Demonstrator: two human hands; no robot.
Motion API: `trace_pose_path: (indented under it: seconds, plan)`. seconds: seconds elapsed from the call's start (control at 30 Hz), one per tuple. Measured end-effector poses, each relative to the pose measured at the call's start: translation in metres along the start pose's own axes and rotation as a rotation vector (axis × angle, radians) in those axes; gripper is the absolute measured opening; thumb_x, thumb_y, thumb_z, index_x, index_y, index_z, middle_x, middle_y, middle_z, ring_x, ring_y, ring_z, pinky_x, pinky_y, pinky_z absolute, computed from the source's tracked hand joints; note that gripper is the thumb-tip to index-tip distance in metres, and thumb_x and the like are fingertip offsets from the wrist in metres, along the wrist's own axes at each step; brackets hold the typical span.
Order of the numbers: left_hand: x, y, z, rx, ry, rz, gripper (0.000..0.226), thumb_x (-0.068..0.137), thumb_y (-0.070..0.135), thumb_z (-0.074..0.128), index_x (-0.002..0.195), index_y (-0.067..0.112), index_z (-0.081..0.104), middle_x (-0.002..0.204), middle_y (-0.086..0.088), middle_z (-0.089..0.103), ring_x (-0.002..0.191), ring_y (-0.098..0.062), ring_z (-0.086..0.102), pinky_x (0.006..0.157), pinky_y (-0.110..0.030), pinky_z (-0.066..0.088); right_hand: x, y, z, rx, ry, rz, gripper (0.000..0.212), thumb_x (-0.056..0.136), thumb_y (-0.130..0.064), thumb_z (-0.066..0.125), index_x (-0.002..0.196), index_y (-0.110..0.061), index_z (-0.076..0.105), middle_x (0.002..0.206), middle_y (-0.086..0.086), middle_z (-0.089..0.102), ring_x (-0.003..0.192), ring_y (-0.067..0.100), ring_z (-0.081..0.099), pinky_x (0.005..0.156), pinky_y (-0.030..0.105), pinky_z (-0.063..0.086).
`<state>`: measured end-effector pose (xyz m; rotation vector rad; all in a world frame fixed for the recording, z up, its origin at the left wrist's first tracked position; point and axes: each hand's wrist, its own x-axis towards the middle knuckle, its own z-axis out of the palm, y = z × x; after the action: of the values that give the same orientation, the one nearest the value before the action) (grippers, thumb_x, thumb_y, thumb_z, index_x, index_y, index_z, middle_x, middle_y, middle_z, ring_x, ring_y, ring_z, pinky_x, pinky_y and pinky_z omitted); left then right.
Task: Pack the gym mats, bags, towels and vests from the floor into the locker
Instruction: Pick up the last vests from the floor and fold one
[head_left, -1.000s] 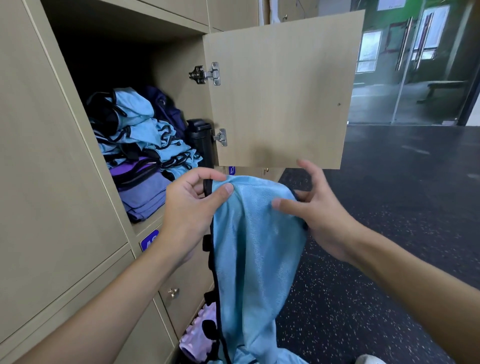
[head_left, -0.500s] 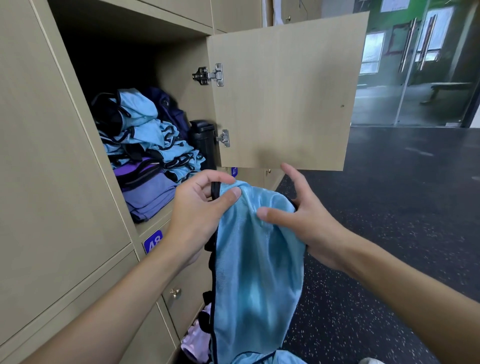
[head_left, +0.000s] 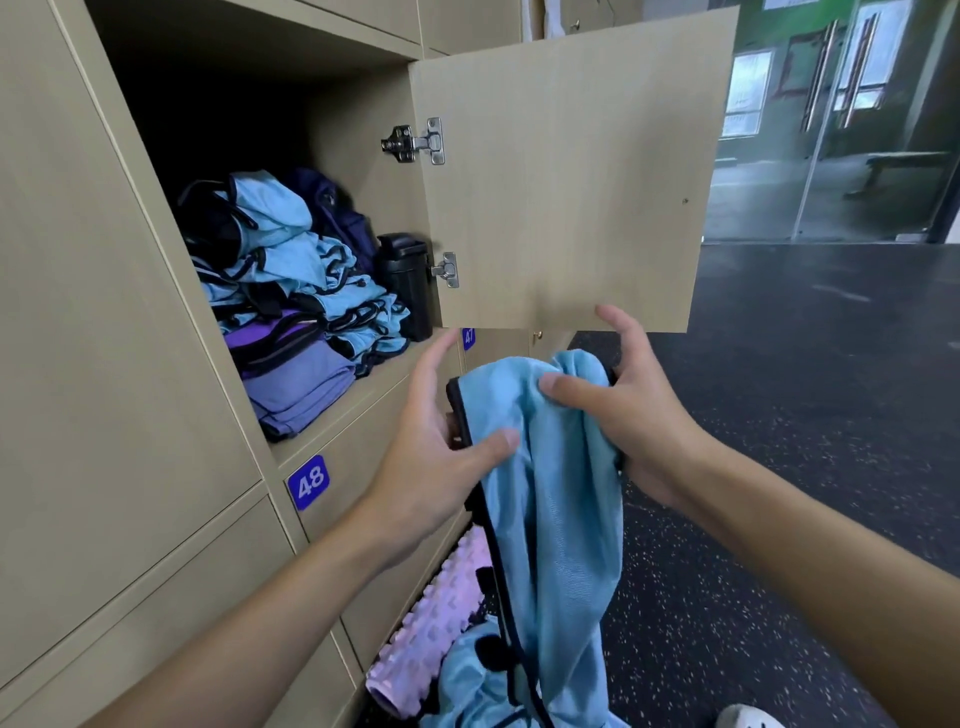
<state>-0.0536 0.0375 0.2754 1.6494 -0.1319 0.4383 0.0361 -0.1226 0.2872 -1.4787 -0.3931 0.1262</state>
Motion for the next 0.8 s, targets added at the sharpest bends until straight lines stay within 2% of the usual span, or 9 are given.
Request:
trace_pose_path:
  seconds: [0.1, 0.17, 0.23, 0.3, 0.43, 0.53, 0.6, 0.7, 0.8]
  plan:
    - [0.008, 0.009, -0.002, -0.039, 0.112, 0.009, 0.081, 0.089, -0.007, 0.066, 0.144, 0.041, 0.031, 0.094, -0.018, 0.076, 0.085, -0.029, 0.074, 0.081, -0.041, 0.061, -0.002, 0.001, -0.005, 0.023, -0.029, 0.148, 0.098, 0.077, -0.029, 0.084, 0.147, -0.052, 0.02, 0.132, -0.001, 0.054, 0.106, 0.023, 0.068, 0.089, 0.044, 0.056]
    - [0.012, 0.012, -0.007, -0.011, 0.172, -0.006, 0.075, 0.089, -0.004, 0.068, 0.142, 0.039, 0.036, 0.088, -0.017, 0.076, 0.08, -0.027, 0.073, 0.082, -0.044, 0.06, -0.003, 0.002, -0.005, 0.038, -0.064, 0.227, 0.104, 0.077, -0.014, 0.084, 0.149, -0.05, 0.019, 0.123, 0.009, 0.062, 0.1, 0.031, 0.071, 0.085, 0.05, 0.058]
    - [0.016, 0.012, -0.012, 0.005, 0.221, -0.02, 0.067, 0.088, -0.003, 0.07, 0.137, 0.035, 0.045, 0.085, -0.015, 0.076, 0.079, -0.025, 0.071, 0.086, -0.049, 0.058, -0.001, 0.002, -0.008, 0.089, 0.001, 0.23, 0.102, 0.078, 0.0, 0.079, 0.15, -0.043, 0.021, 0.112, 0.012, 0.066, 0.096, 0.036, 0.071, 0.084, 0.056, 0.057]
    - [0.02, 0.012, -0.016, 0.006, 0.258, -0.028, 0.06, 0.087, -0.002, 0.072, 0.129, 0.035, 0.051, 0.086, -0.014, 0.077, 0.082, -0.027, 0.071, 0.093, -0.055, 0.055, 0.002, 0.003, -0.014, 0.199, 0.086, 0.196, 0.096, 0.082, 0.0, 0.075, 0.151, -0.038, 0.02, 0.109, 0.008, 0.067, 0.091, 0.027, 0.071, 0.077, 0.045, 0.059]
    - [0.023, 0.01, -0.017, 0.015, 0.284, -0.024, 0.054, 0.086, 0.0, 0.073, 0.121, 0.037, 0.055, 0.085, -0.015, 0.076, 0.082, -0.028, 0.07, 0.094, -0.058, 0.053, -0.008, 0.011, -0.006, 0.164, -0.005, 0.212, 0.098, 0.081, -0.002, 0.077, 0.15, -0.043, 0.022, 0.118, 0.005, 0.066, 0.099, 0.022, 0.07, 0.081, 0.037, 0.057]
    - [0.024, 0.01, -0.02, 0.006, 0.327, -0.013, 0.051, 0.086, 0.002, 0.074, 0.121, 0.035, 0.056, 0.09, -0.022, 0.074, 0.081, -0.03, 0.069, 0.093, -0.061, 0.053, -0.007, 0.011, -0.004, 0.257, 0.107, 0.123, 0.101, 0.075, -0.004, 0.082, 0.146, -0.048, 0.025, 0.132, 0.007, 0.057, 0.108, 0.023, 0.067, 0.092, 0.044, 0.055]
    - [0.025, 0.01, -0.022, -0.007, 0.347, -0.004, 0.05, 0.086, 0.002, 0.074, 0.12, 0.034, 0.057, 0.093, -0.023, 0.073, 0.082, -0.031, 0.069, 0.091, -0.06, 0.054, -0.007, 0.012, -0.004, 0.261, 0.109, 0.056, 0.104, 0.073, -0.006, 0.084, 0.147, -0.05, 0.023, 0.137, 0.004, 0.054, 0.111, 0.022, 0.066, 0.098, 0.047, 0.053]
    - [0.025, 0.011, -0.022, -0.014, 0.356, 0.006, 0.048, 0.087, 0.001, 0.073, 0.119, 0.033, 0.057, 0.093, -0.021, 0.074, 0.081, -0.03, 0.069, 0.089, -0.058, 0.056, -0.015, 0.018, 0.002, 0.063, 0.039, -0.039, 0.102, 0.077, 0.002, 0.079, 0.148, -0.048, 0.025, 0.131, 0.002, 0.058, 0.108, 0.02, 0.067, 0.096, 0.043, 0.055]
    - [0.024, 0.012, -0.024, -0.026, 0.352, 0.014, 0.045, 0.088, 0.0, 0.071, 0.116, 0.032, 0.057, 0.086, -0.013, 0.075, 0.079, -0.026, 0.068, 0.087, -0.053, 0.056, -0.016, 0.014, 0.003, 0.037, 0.105, -0.132, 0.092, 0.083, 0.001, 0.074, 0.148, -0.045, 0.029, 0.123, -0.001, 0.06, 0.097, 0.015, 0.069, 0.087, 0.035, 0.059]
